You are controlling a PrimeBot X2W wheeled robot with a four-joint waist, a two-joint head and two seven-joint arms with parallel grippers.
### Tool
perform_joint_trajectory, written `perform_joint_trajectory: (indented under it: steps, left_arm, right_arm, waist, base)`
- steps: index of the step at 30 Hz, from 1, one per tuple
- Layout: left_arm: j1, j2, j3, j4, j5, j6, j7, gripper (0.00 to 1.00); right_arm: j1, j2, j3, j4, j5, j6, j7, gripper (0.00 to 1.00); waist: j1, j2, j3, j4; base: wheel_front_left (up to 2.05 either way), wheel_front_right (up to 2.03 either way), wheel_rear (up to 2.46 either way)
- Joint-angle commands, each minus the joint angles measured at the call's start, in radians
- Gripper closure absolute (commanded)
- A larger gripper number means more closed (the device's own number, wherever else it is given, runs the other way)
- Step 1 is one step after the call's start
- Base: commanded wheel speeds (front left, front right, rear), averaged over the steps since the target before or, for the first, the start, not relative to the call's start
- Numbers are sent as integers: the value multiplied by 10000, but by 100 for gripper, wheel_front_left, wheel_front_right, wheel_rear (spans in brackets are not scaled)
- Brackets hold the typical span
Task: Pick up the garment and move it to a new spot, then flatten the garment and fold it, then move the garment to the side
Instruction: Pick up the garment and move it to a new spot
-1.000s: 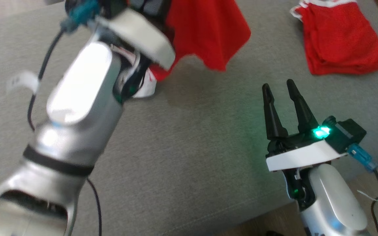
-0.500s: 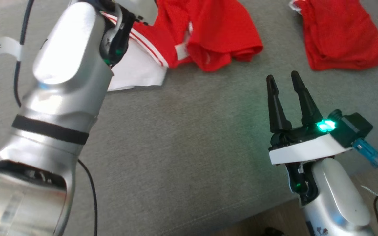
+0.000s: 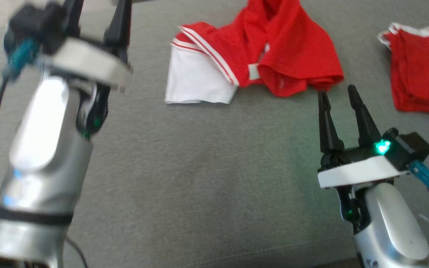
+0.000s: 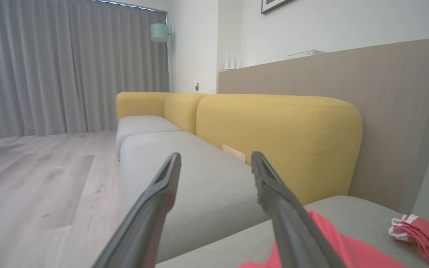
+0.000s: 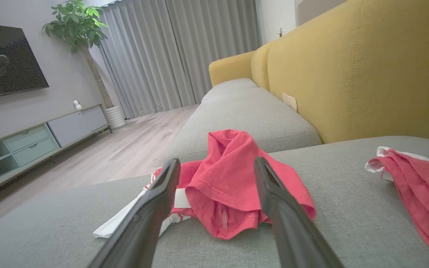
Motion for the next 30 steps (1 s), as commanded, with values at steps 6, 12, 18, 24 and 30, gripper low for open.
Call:
perform_joint_trajectory:
  steps: [6,12,18,24,30]
  left_arm:
    - [2221,575,1032,-1891,426,154,-50,0]
    - [4200,285,1477,-2864,614,284,-50,0]
    - [5684,-328,2084,-3439,765,450,-50,0]
    - [6736,-979,2515,-3784,959,441,-51,0]
    - [7023,-1272,2628,-3942,1053,283,-51,0]
  right_arm:
    - [366,1,-102,-91,-433,-9,-108,0]
    - [639,1,-244,-36,-586,-9,-106,0]
    - [874,1,-247,-55,-595,-9,-77,0]
    - [1151,1,-287,-63,-559,-9,-64,0]
    - [1194,1,-332,-142,-635,-9,43,0]
  waist:
    - [0,0,-892,975]
    - [0,0,-1212,1360]
    - [0,0,-1414,1473]
    - [0,0,-1600,1511]
    - [0,0,-1544,1682]
  base:
    - [0,0,0]
    - [0,0,0]
    - [0,0,0]
    - [0,0,0]
    - [0,0,0]
